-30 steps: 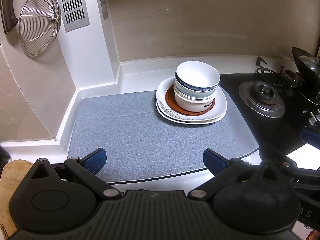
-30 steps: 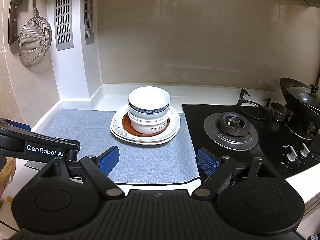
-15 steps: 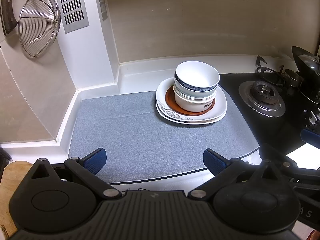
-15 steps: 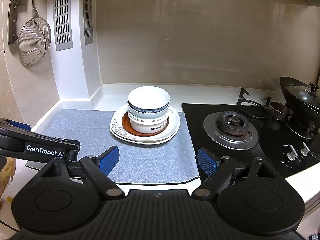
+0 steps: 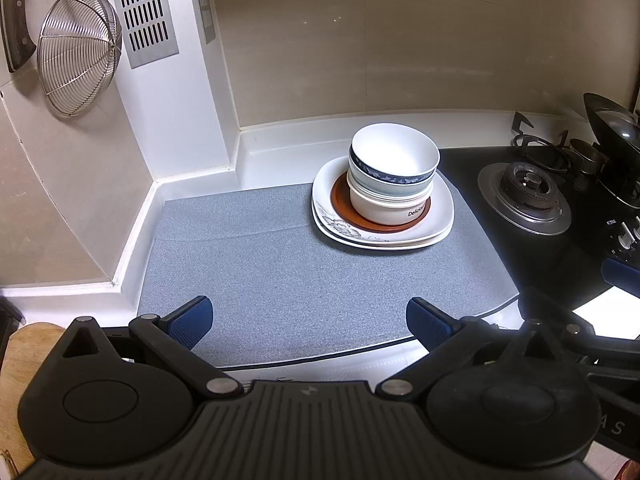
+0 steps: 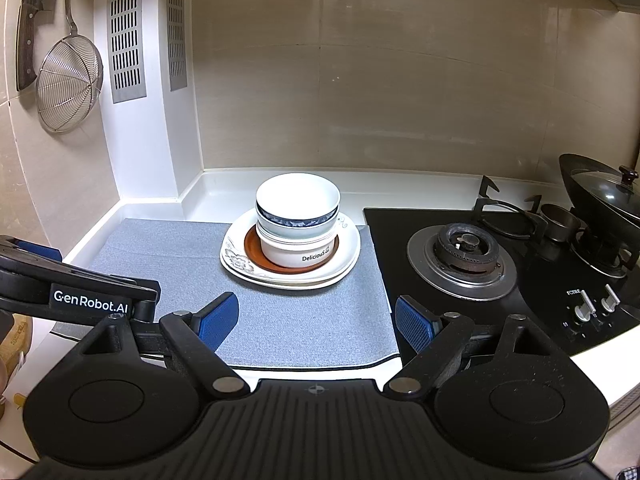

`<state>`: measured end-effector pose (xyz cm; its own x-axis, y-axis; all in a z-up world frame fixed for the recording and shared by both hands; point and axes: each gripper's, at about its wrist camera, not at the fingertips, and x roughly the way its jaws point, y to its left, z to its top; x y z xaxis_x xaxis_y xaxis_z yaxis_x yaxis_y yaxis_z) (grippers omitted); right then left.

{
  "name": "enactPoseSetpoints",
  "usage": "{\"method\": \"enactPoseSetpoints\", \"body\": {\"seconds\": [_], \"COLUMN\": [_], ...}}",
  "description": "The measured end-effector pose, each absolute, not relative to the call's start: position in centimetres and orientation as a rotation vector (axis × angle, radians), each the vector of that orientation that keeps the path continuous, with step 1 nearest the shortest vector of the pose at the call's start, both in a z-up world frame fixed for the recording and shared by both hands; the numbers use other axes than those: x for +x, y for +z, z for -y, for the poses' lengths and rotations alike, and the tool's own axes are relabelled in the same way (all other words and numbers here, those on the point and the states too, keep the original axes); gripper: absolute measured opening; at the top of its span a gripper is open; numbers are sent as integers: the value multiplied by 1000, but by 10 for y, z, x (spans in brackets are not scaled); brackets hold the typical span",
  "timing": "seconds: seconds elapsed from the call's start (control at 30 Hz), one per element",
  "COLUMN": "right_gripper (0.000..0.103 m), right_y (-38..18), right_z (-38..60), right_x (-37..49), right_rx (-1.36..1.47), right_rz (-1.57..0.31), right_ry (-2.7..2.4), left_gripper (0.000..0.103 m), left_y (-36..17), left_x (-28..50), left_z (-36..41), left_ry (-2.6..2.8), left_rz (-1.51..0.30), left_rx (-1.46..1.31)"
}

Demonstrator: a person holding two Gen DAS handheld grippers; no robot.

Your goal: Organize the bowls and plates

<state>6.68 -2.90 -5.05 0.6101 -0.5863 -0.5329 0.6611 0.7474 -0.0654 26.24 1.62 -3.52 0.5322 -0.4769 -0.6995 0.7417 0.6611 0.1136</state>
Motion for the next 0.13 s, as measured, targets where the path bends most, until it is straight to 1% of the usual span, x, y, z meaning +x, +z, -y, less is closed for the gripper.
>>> {"method": "enactPoseSetpoints", "body": {"seconds": [0.13], "right_gripper": [87], "right_y": [-50], "right_z": [28], "right_x": [66], "right_rx": [149], "right_rz": [-560], "right_ry": [-719], "left_gripper": [103], "left_y": [-34], "left_x": [263], "left_z": [-13], "left_ry": [-750], "left_rz": [-691], "left_rx": [436]}}
